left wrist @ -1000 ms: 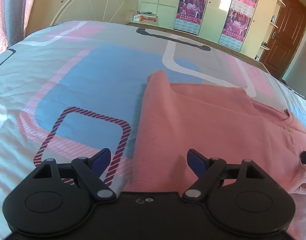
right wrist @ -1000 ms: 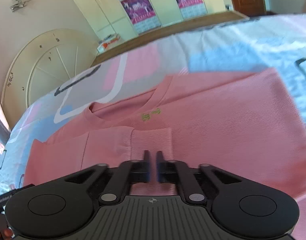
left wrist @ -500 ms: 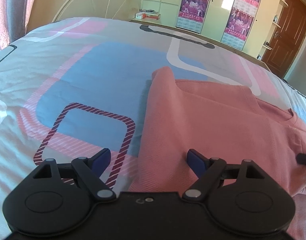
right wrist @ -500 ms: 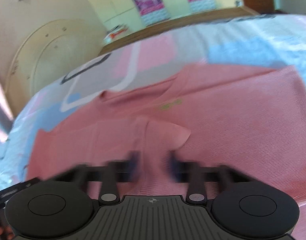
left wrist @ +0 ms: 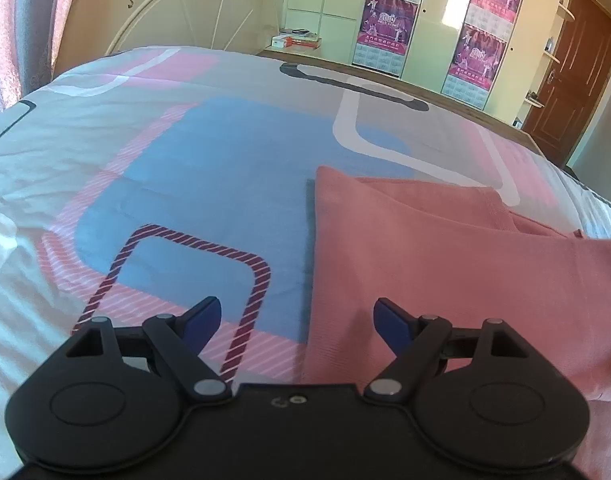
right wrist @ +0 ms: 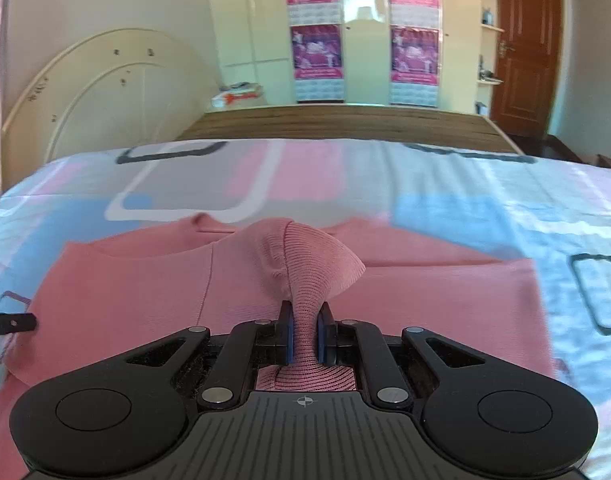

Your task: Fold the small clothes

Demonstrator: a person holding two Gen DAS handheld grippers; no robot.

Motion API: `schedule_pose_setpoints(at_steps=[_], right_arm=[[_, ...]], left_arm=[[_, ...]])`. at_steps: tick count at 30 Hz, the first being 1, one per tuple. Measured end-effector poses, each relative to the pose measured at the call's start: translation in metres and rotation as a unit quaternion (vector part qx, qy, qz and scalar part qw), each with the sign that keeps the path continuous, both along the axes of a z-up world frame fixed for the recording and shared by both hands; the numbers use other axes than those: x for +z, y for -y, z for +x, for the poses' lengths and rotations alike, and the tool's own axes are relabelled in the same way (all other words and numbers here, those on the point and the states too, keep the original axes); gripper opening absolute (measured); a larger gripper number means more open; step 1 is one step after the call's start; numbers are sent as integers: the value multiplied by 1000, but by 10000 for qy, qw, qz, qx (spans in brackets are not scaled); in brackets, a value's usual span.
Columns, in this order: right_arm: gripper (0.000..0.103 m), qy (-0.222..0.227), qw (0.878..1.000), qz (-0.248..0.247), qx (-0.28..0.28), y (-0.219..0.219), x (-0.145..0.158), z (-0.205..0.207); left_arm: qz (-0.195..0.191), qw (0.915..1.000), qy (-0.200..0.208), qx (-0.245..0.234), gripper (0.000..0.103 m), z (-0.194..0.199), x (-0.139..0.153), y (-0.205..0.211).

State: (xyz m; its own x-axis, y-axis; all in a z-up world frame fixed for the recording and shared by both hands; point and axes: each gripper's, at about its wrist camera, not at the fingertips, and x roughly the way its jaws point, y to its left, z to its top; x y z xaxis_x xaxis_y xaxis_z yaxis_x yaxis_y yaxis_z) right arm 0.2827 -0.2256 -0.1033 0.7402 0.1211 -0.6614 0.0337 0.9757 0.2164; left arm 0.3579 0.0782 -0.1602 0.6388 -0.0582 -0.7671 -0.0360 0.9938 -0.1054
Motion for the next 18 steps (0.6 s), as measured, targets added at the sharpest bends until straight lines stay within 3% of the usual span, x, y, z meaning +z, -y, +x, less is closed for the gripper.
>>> schedule_pose_setpoints(at_steps=[4,8,10,12,13,14,18], right_arm=[[10,-409,9992,49,20,16,-15,-4],[10,-549,9981,45,-266,25,-21,-9],[10,-685,9976,61,-126,26,-22,-9],[24,-676,9975,28,-200,31,-20,-11],[41,-604,9975,-14,-357,35,-18,-13],[46,-491,9971,-67,-575,41,-15,-16],[46,-486,9927,41,-1099,67,-14,-25]], left_arm=[[68,9999,-105,-94,82,7,-10,8],[64,9999,-118,-90,82,10,-11,9],[89,9998,-109,-113,82,14,-10,10],[44,9999,-80,-110,82,18,-8,11],[23,9999,-58,-108,82,20,-7,11],[19,9999,-35,-109,82,23,-6,11],[126,9998,51,-135,81,36,-4,16]])
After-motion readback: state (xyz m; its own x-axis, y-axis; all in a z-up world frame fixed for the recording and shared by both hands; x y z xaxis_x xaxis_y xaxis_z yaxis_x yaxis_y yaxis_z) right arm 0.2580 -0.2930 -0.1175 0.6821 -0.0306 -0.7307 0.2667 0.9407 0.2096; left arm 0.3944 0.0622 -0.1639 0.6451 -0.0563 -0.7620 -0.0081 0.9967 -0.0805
